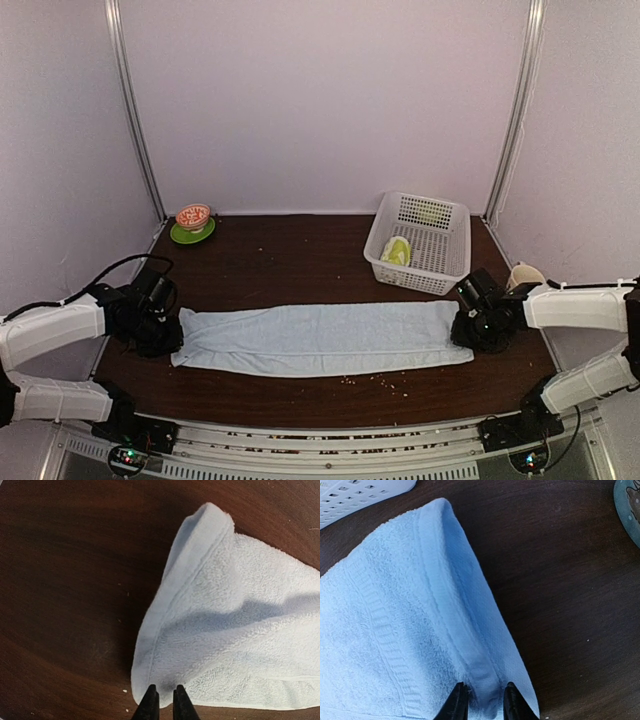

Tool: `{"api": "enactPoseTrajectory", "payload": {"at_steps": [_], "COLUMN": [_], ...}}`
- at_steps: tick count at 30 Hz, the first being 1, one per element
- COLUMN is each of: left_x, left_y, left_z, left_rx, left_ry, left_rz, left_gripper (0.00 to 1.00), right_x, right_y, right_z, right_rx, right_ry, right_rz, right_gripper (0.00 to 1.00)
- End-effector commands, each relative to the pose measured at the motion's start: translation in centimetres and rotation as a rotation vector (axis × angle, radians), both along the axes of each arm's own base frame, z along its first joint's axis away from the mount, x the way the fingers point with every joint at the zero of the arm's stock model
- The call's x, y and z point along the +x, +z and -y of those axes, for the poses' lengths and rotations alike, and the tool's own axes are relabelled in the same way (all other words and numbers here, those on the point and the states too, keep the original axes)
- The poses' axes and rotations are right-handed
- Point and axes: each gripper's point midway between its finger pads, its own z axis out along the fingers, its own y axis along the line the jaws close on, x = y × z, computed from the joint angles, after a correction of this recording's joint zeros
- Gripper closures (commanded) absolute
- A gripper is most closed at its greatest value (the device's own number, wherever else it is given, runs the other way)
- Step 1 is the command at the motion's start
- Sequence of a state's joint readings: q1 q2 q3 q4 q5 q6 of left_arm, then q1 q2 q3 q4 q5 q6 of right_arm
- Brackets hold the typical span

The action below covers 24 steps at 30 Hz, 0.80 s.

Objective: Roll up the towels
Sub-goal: Smooth out the towel at the center of the board.

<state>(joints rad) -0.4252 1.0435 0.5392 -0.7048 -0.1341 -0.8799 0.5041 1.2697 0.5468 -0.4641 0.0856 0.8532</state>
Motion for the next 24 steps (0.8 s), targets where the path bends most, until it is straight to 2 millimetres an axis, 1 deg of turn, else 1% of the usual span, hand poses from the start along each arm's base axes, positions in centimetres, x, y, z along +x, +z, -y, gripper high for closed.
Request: {"api": "enactPoseTrajectory", "payload": {"at_steps": [1, 7, 10, 12, 16, 18, 21, 24], "left_x": [1.0, 1.0, 1.0, 1.0, 1.1, 1.0, 0.9, 0.7], "left_y": [1.1, 1.2, 1.4, 1.7, 2.8, 3.4, 3.8, 3.8], "left_z": [0.3, 0.3, 0.3, 0.2, 0.0, 0.0, -0.1, 0.2], "left_rx": [-0.013, -0.012, -0.009, -0.009, -0.003, 0.001, 0.001, -0.014], "left_ry": [-0.006, -0.009, -0.013, -0.014, -0.017, -0.022, -0.029, -0.034], "left_rz": [0.041, 0.041, 0.044, 0.048, 0.067, 0.077, 0.08, 0.075], "left_gripper": [0.91, 0.95, 0.98, 1.0, 1.0, 1.0, 1.0, 1.0], "right_x": [0.2, 0.1, 0.0, 0.1, 0.4, 0.2, 0.1, -0.4], "right_y": [-0.2, -0.3, -0.1, 0.5, 2.7, 3.4, 4.2, 4.6], "right_z": [-0.2, -0.2, 0.0, 0.3, 1.1, 1.5, 1.8, 2.0], "right_rx": [0.017, 0.024, 0.019, 0.008, -0.016, -0.028, -0.03, -0.031], "right_ry": [-0.004, -0.002, -0.007, -0.011, -0.022, -0.025, -0.023, -0.022], "right_rz": [0.006, -0.002, 0.003, 0.017, 0.068, 0.077, 0.091, 0.087], "right_gripper": [0.78, 0.9, 0.99, 1.0, 1.0, 1.0, 1.0, 1.0]}}
